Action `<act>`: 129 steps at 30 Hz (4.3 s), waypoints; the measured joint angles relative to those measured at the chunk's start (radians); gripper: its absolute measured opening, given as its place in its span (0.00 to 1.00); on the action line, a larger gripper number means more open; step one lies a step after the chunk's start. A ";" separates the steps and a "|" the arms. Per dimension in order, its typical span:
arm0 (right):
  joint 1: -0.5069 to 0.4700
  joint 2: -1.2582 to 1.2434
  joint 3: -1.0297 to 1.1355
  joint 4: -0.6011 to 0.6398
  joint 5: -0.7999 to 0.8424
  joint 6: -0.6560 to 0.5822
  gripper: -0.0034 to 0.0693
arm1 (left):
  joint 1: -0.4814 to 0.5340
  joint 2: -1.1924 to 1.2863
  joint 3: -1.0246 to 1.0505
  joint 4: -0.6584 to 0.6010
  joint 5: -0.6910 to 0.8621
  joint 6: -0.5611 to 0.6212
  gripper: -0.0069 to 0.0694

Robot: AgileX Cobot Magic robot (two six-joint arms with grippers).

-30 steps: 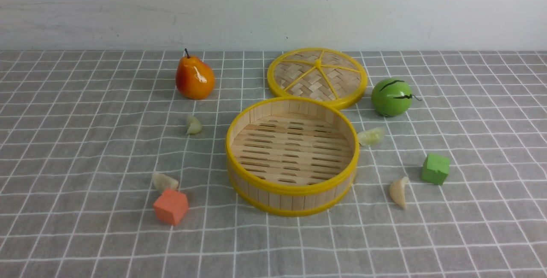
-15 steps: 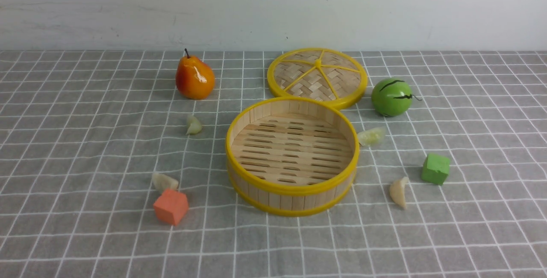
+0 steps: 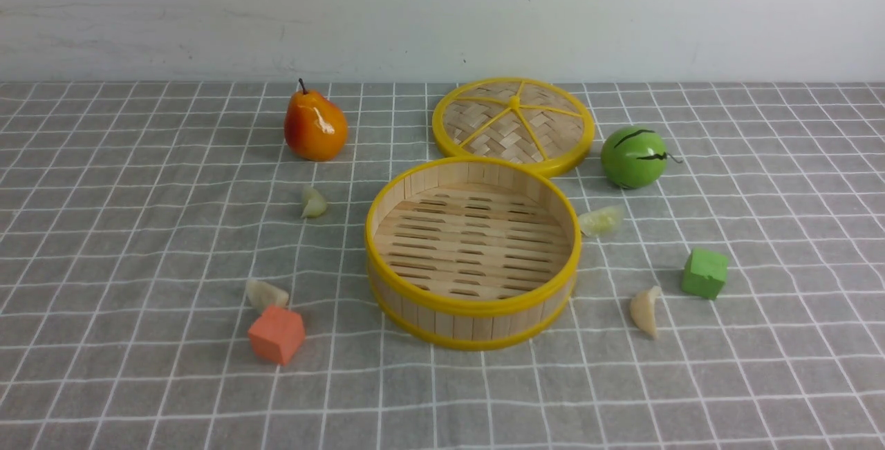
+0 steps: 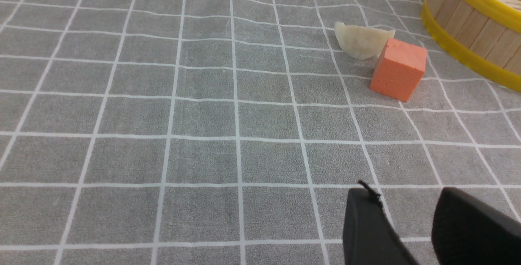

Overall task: Put the dumplings into the steamer on the table with the grey tablecloth.
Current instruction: 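Reach for and grasp a dumpling on the table with the left gripper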

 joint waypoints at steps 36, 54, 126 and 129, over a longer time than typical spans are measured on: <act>0.000 0.011 -0.008 -0.073 -0.878 0.338 0.27 | 0.000 0.000 -0.030 -0.029 -0.974 -0.162 0.33; 0.027 0.700 -0.493 -0.394 -0.129 0.336 0.04 | 0.000 0.900 -0.834 -0.007 -0.083 -0.186 0.07; 0.288 1.138 -0.662 0.186 0.073 -0.252 0.08 | -0.092 2.430 -2.165 0.028 0.534 -0.169 0.41; 0.288 1.138 -0.662 0.195 0.073 -0.252 0.08 | -0.092 2.420 -2.165 0.029 0.555 -0.169 0.41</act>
